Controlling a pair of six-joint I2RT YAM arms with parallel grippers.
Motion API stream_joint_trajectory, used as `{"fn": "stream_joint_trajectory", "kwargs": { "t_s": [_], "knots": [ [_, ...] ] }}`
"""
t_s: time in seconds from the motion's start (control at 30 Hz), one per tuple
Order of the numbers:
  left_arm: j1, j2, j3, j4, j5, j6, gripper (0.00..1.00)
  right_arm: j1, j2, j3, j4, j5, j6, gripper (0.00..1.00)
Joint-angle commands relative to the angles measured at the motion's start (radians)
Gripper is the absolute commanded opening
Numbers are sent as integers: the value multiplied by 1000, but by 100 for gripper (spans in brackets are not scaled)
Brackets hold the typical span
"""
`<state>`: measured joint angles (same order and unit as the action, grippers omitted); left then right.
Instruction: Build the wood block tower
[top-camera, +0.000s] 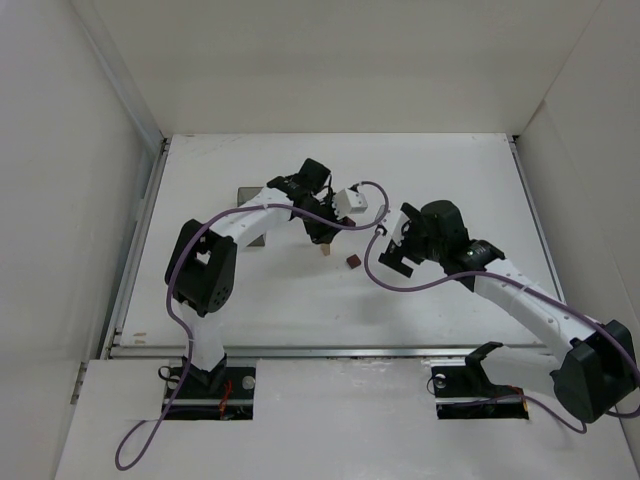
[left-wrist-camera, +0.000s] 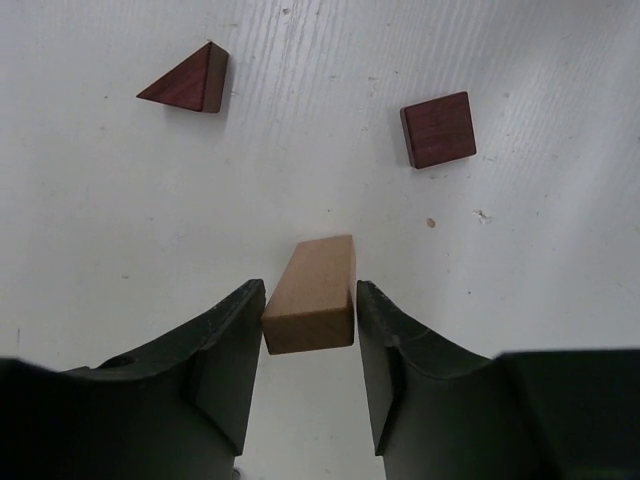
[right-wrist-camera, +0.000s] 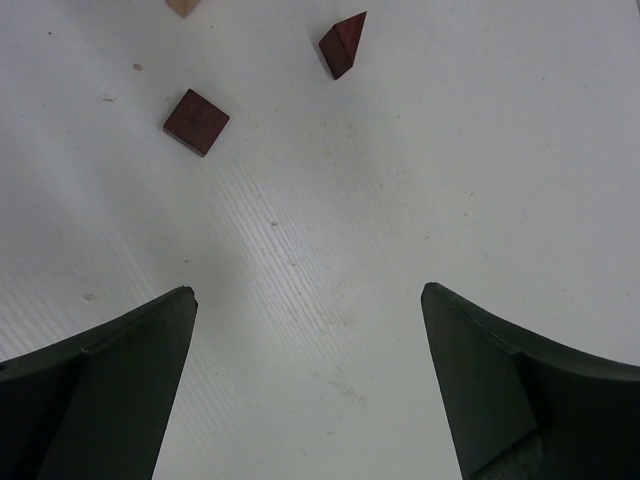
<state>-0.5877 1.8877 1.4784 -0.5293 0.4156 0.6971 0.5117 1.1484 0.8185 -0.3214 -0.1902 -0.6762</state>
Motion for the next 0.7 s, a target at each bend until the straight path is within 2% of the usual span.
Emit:
{"fn": "stream_joint_trajectory", "kwargs": {
  "t_s": [0.0, 0.1, 0.27, 0.33, 0.5, 0.63, 0.67],
  "knots": [
    [0, -45, -15, 3, 14, 36, 38, -2, -24, 18, 44, 14, 12, 100],
    [-9, -45, -15, -40, 26, 76, 27, -2, -33, 18, 44, 23, 12, 100],
    [-9, -45, -6, -121, 107, 221, 20, -2, -33, 8, 44, 32, 12, 100],
    [-9, -55, -6, -165, 135, 326, 20, -2, -33, 8, 44, 32, 12, 100],
    [-9, -55, 14, -187, 146, 413, 20, -2, -33, 8, 44, 23, 12, 100],
    [-9, -55, 5, -187, 135, 423, 26, -2, -33, 8, 44, 23, 12, 100],
    [-9, -55, 5, -187, 135, 423, 32, -2, -33, 8, 44, 23, 12, 100]
  ]
}}
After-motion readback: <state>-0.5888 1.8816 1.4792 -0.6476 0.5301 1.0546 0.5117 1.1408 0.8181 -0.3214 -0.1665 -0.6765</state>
